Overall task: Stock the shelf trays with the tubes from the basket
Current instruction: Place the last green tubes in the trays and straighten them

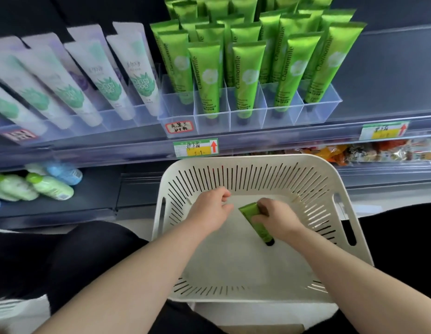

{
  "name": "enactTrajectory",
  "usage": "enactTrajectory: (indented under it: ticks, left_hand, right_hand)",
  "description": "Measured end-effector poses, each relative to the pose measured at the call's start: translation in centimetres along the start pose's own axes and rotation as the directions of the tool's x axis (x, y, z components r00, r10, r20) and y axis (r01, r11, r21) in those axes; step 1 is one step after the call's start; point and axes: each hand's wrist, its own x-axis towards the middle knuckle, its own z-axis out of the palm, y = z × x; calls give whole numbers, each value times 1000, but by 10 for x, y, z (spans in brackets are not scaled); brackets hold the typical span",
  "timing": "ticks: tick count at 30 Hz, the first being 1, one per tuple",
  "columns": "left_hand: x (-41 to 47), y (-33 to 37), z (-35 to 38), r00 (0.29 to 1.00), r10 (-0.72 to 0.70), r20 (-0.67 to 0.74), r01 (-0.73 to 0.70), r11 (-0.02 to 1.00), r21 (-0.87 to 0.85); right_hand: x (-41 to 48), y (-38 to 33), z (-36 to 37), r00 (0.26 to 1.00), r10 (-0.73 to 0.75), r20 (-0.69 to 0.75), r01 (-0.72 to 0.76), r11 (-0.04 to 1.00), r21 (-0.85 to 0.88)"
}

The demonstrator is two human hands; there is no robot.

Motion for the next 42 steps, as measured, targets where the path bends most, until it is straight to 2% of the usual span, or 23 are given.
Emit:
enactTrajectory:
  ticks: [5, 11, 13, 15, 17, 19, 21, 24, 26, 32, 38, 42]
  left_hand:
    - [-13, 23, -30, 991, 101, -84, -110, 989, -99]
    - [-35, 52, -75, 947, 205, -249, -212, 977, 0]
    - [-42, 63, -99, 913, 240, -331, -231, 971, 67]
    - [-52, 73, -127, 848, 297, -440, -261, 955, 141]
    - [-60, 84, -158, 750, 342, -567, -283, 940, 193]
    - [-64, 94, -189, 643, 327, -692, -266, 943, 198]
    - [-63, 102, -215, 556, 289, -779, -268, 950, 161]
    - [-55, 109, -237, 483, 308, -820, -269, 943, 196]
    - [-44, 110, -242, 484, 325, -813, -243, 942, 233]
    - [-5, 97, -236, 626, 263, -734, -160, 965, 209]
    - [10, 89, -228, 685, 245, -686, -151, 969, 196]
    - [9, 88, -227, 710, 224, -668, -108, 971, 212]
  right_hand:
    - [-19, -36, -26, 970, -182, -163, 189, 981, 29]
    - [-37, -72, -65, 938, -265, -222, 282, 958, 52]
    - [-41, -82, -84, 910, -318, -264, 323, 946, -26]
    - [-45, -92, -103, 855, -386, -345, 332, 920, -207]
    - [-45, -101, -123, 770, -466, -435, 290, 864, -412]
    - [-45, -109, -139, 699, -535, -475, 219, 792, -570]
    - [-43, -113, -151, 656, -569, -495, 177, 754, -632]
    - [-36, -116, -164, 629, -567, -531, 148, 758, -635]
    - [-29, -118, -169, 627, -565, -537, 154, 765, -625]
    - [-12, -114, -171, 692, -511, -510, 140, 788, -600]
    - [-4, -106, -165, 743, -472, -476, 112, 788, -606]
    - [-4, -105, -167, 742, -475, -474, 127, 793, -596]
